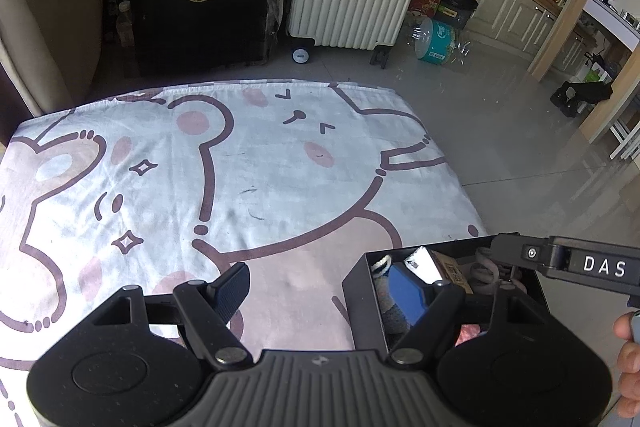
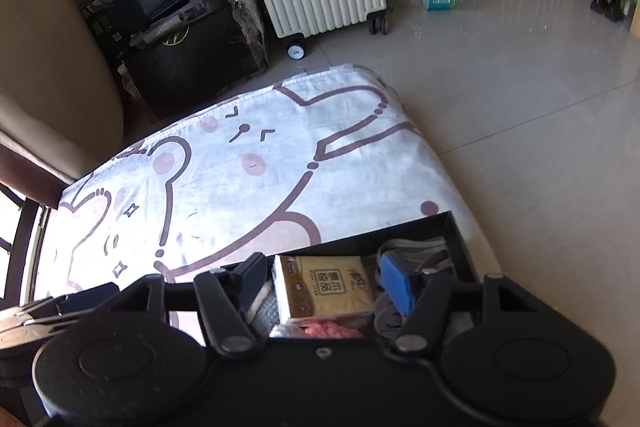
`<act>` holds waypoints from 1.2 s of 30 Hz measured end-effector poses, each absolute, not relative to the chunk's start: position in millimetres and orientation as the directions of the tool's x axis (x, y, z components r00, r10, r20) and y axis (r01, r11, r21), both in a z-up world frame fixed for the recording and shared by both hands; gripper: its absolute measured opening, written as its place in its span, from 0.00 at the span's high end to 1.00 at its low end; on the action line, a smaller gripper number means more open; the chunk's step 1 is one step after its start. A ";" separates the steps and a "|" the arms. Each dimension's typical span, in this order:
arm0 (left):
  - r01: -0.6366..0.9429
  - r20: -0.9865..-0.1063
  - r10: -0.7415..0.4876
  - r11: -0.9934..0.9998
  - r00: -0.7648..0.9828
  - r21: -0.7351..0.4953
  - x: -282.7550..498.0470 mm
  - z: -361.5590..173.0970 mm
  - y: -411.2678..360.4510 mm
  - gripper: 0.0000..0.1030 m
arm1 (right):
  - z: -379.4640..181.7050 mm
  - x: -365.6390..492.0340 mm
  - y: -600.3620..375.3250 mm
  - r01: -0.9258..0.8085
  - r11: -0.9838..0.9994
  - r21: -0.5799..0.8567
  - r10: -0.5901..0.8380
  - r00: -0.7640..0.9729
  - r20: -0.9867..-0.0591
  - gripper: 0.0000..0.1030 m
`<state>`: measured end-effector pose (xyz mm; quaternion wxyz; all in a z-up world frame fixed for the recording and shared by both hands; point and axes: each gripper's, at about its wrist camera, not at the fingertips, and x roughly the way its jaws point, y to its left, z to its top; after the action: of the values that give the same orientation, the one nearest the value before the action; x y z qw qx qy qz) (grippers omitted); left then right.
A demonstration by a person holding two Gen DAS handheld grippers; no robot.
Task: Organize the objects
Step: 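Release the grey mouse into the box with the left tool while the right tool releases the pack, then withdraw both open tools up and away from the black box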
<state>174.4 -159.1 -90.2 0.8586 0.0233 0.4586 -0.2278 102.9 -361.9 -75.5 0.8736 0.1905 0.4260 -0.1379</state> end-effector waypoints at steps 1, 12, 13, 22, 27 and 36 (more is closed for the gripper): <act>0.412 -0.798 -0.367 0.896 0.478 -0.166 172.2 -87.4 -159.0 0.25 | -71.2 100.3 -361.7 0.402 0.892 0.207 -0.088 0.604 -0.792 0.36; 0.408 -0.774 -0.356 0.902 0.523 -0.139 140.5 -43.3 -149.9 0.25 | -34.2 61.7 -349.1 0.400 0.901 0.170 -0.139 0.636 -0.759 0.34; 0.405 -0.769 -0.355 0.904 0.531 -0.137 138.2 -39.5 -147.9 0.25 | -30.9 57.7 -348.4 0.405 0.899 0.168 -0.146 0.638 -0.756 0.34; 0.385 -0.752 -0.339 0.915 0.565 -0.123 111.7 -15.7 -128.6 0.19 | -11.8 21.5 -340.2 0.424 0.896 0.130 -0.199 0.647 -0.737 0.28; 0.378 -0.754 -0.315 0.921 0.576 -0.096 97.2 -12.5 -123.0 0.12 | -10.2 2.8 -343.7 0.458 0.884 0.097 -0.240 0.621 -0.747 0.21; 0.358 -0.780 -0.264 0.932 0.568 -0.055 86.8 -17.5 -117.3 0.04 | -9.1 -18.8 -343.7 0.477 0.879 0.025 -0.295 0.582 -0.758 0.09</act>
<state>86.8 -117.3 -17.5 0.8837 0.0547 0.4302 -0.1761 -18.8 -343.7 -9.1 0.8821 0.1135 0.4015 -0.2187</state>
